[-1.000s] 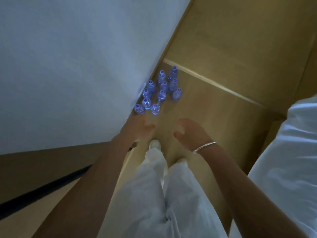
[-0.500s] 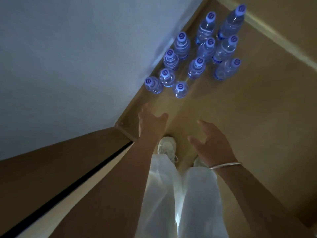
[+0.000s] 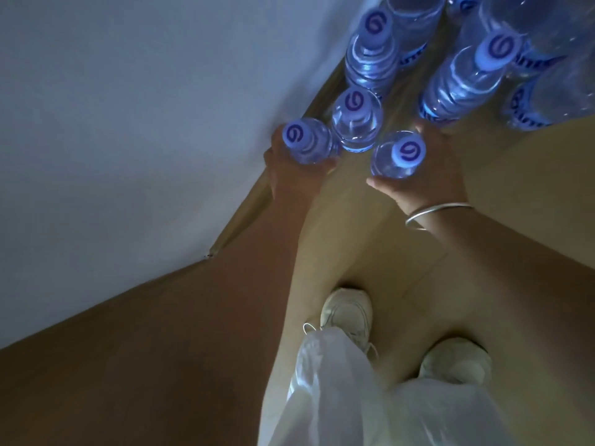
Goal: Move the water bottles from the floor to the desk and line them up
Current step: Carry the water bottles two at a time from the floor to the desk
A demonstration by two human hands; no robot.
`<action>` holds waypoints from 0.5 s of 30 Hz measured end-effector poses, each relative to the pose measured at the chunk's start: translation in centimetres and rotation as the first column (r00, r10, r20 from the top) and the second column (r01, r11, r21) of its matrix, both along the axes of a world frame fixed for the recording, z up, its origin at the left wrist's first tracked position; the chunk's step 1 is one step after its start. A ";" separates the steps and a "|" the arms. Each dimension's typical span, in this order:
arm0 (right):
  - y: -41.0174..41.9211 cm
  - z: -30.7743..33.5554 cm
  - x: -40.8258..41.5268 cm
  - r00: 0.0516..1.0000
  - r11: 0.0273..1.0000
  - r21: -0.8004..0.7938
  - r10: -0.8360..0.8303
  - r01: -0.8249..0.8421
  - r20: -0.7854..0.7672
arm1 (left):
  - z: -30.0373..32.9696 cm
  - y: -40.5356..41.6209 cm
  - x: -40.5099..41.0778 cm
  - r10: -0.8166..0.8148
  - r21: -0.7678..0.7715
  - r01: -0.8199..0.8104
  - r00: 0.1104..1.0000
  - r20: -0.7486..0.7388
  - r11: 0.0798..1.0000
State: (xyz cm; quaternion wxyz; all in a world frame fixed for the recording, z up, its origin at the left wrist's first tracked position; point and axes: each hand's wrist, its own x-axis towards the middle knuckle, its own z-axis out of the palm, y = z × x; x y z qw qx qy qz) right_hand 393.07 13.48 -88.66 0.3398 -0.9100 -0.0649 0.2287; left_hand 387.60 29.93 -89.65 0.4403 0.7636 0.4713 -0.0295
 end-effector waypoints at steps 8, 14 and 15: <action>-0.4 2.0 -1.6 0.998 0.999 -0.026 -0.047 0.048 0.048 | 2.8 0.0 -1.7 -0.106 0.029 0.109 0.989 -0.099 0.994; -2.6 10.7 -4.2 0.993 0.994 -0.025 0.105 -0.104 0.061 | 11.0 -1.8 -4.5 -0.192 -0.001 0.193 0.977 -0.095 0.981; -2.8 12.8 -4.4 0.988 0.991 -0.016 0.136 -0.135 0.078 | 12.8 -2.1 -4.6 -0.219 -0.004 0.219 0.972 -0.087 0.976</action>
